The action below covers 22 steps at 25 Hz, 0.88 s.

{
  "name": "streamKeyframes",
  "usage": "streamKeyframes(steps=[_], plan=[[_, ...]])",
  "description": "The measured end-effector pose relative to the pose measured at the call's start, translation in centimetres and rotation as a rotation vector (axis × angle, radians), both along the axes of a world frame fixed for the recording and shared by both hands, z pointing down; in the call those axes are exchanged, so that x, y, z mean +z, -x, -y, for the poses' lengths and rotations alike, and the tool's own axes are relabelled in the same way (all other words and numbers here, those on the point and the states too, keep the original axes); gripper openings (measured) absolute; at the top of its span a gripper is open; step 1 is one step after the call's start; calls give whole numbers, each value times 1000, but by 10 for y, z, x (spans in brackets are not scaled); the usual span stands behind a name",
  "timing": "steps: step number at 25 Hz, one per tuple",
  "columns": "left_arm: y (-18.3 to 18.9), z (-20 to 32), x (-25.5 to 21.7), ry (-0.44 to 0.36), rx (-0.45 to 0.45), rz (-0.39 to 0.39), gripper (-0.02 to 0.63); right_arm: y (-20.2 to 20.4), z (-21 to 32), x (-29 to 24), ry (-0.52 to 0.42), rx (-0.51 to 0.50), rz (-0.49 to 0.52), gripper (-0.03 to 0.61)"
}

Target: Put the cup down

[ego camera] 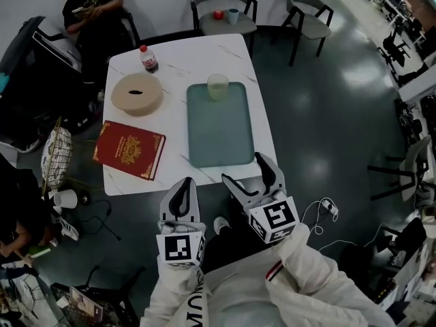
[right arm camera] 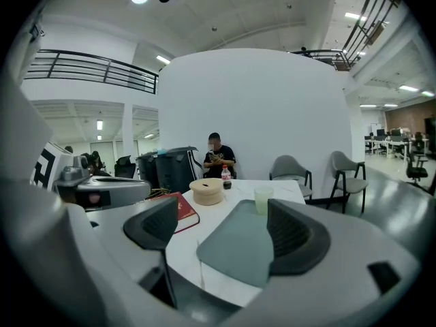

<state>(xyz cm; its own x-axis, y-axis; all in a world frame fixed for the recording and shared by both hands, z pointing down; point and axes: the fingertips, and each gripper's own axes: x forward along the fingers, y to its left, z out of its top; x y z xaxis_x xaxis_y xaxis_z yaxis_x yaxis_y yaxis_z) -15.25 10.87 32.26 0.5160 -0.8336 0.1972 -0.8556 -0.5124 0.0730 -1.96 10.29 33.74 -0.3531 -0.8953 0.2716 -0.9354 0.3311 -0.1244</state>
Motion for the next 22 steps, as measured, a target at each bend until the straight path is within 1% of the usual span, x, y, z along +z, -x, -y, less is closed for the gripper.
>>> streamKeyframes(steps=[3, 6, 7, 10, 13, 15, 17, 18, 22], plan=[[6, -9, -6, -8, -5, -3, 12, 6, -10, -9, 3, -16, 10, 414], [10, -19, -15, -11, -7, -2, 12, 12, -22, -17, 14, -36, 17, 399], [11, -22, -19, -13, -6, -1, 12, 14, -26, -21, 13, -42, 15, 384], [11, -30, -27, -16, -5, -1, 12, 16, -35, -32, 9, -56, 12, 367], [8, -35, -34, -18, -1, 0, 12, 12, -40, -40, 8, -57, 21, 367], [3, -38, -38, -17, 7, 1, 12, 9, -43, -46, 3, -55, 19, 335], [-2, -40, -39, -15, 17, 3, 12, 7, -47, -48, 2, -57, 18, 331], [-5, -41, -38, -13, 21, 3, 12, 6, -49, -48, 5, -57, 18, 312], [-20, -44, -37, -4, 43, 4, 12, 2, -59, -43, 37, -65, 31, 261]])
